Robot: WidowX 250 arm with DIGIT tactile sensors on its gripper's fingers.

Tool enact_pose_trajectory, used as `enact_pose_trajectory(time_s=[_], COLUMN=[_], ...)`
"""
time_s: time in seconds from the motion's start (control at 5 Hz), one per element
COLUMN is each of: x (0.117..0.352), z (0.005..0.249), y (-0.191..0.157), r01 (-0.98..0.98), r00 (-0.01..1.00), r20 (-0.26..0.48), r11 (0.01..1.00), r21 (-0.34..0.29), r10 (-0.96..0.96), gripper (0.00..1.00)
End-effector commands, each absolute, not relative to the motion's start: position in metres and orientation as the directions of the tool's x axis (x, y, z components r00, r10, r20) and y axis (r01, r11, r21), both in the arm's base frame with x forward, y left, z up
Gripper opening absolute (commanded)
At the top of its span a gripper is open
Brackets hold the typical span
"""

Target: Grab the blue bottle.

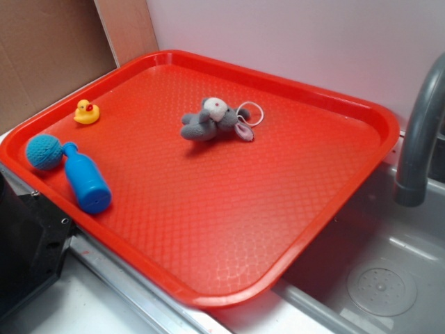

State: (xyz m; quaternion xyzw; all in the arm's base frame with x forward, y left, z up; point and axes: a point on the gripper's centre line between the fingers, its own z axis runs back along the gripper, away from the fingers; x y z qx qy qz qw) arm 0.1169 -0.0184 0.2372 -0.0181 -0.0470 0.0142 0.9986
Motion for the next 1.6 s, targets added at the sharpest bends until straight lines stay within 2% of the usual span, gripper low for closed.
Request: enact_pose_trajectory(time_s=[0.0,0.2,0.4,0.8,1.0,1.2,1.4], x=[0.117,0.121,0.123,0.132,0.139,0.144,0.143], z=[0.237,0.229,0.218,0.17,0.146,0.108,0.084], y=[-0.018,-0.015,-0.007,0.005,0.013,0.022,0.024], r01=[-0.027,-0.174,-0.413,-0.719,-0.776,-0.805,-0.831], r00=[0.995,0.982,0.907,0.695,0.63,0.594,0.554], r20=[0.093,0.058,0.039,-0.08,-0.073,-0.072,-0.077], r11=[0.999,0.981,0.904,0.688,0.622,0.591,0.556], r21=[-0.037,-0.083,-0.109,-0.103,-0.104,-0.055,0.004], r10=[0.03,0.179,0.419,0.714,0.773,0.801,0.829], gripper=[1.0,1.0,1.0,1.0,1.0,1.0,1.0])
